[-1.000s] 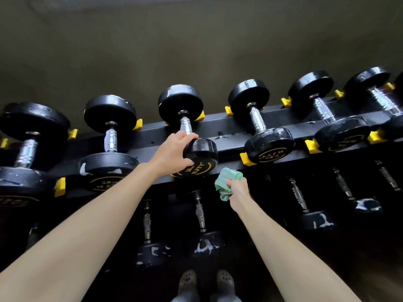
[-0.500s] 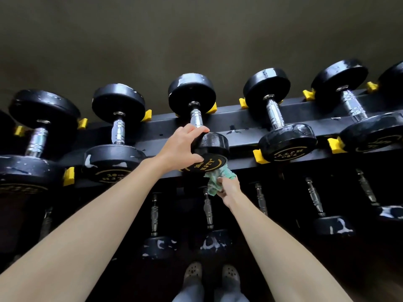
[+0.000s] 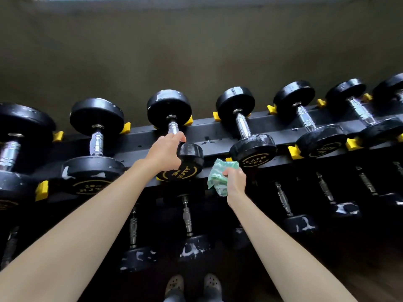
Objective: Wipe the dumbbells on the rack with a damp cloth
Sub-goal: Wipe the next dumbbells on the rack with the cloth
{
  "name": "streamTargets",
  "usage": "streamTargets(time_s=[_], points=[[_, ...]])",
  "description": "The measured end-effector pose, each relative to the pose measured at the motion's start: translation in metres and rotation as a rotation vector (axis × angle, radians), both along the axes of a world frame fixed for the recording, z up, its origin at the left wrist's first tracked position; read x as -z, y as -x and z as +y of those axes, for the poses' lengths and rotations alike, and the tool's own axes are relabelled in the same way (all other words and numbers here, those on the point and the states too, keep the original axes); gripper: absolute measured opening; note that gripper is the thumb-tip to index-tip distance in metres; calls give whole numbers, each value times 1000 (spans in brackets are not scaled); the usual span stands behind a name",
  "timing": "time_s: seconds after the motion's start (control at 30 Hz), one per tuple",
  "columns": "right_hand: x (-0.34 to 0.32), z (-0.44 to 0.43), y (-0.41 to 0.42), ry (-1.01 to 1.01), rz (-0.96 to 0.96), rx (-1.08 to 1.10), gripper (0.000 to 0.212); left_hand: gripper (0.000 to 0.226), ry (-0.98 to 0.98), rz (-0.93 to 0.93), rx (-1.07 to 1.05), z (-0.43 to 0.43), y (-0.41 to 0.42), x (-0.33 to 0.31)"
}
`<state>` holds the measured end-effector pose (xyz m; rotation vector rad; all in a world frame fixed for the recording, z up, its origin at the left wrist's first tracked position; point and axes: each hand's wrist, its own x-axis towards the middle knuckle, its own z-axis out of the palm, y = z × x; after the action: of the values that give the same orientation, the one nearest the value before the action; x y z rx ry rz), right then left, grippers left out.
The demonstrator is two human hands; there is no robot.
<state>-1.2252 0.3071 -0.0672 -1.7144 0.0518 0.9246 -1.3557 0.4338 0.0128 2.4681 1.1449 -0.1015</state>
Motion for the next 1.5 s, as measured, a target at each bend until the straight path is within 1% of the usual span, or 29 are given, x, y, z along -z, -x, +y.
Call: streamTargets(time_s=[0.1,0.17,0.23,0.33,0.37,0.43,0.5,0.6,0.7,0.77,0.83,0.9,0.97,1.07,1.13,1.27,1.33,1.43,1.5], points=[[-37,-4,-15,-110,-322,-147,14,48,-103,97,-16,-11,-13,-5],[-52,-5,-26,-121,-569,-278,14,43,-149,114,-36,-16,-20,-6],[-57,-5,-36,-62,-796,-465,24,42,-165,124,-51,-18,-23,-6],[-47,-2,-48,110,-1072,-792,35,39,-154,127,-76,-19,-25,-9],[-41,-1,-51,167,-1127,-866,38,40,-149,128,-85,-19,-26,-10],[-35,-3,-54,212,-1172,-902,41,41,-146,130,-100,-19,-26,-11],[-35,-6,-59,187,-1167,-822,42,41,-141,126,-114,-20,-26,-11],[-40,-8,-66,112,-1173,-635,41,42,-145,117,-130,-21,-28,-9],[-44,-14,-77,93,-1172,-430,35,42,-154,130,-131,-22,-30,-10],[-47,-20,-88,105,-1101,-265,29,41,-158,151,-127,-22,-32,-10],[-51,-28,-102,122,-1007,-53,30,40,-174,198,-118,-23,-36,-8],[-52,-37,-119,129,-913,130,31,43,-212,296,-102,-25,-44,-5],[-50,-48,-136,151,-823,226,28,44,-273,415,-85,-28,-53,0],[-36,-60,-155,211,-727,201,26,40,-355,551,-99,-31,-66,6],[-26,-61,-159,243,-628,145,26,39,-386,595,-124,-32,-70,10],[-16,-49,-157,256,-435,64,28,38,-405,595,-180,-33,-74,14],[-14,-41,-154,222,-373,51,25,38,-407,589,-197,-34,-75,14],[-15,-33,-152,195,-366,55,17,41,-385,583,-219,-36,-77,13],[-20,-32,-150,212,-388,51,23,42,-370,579,-236,-36,-78,14]])
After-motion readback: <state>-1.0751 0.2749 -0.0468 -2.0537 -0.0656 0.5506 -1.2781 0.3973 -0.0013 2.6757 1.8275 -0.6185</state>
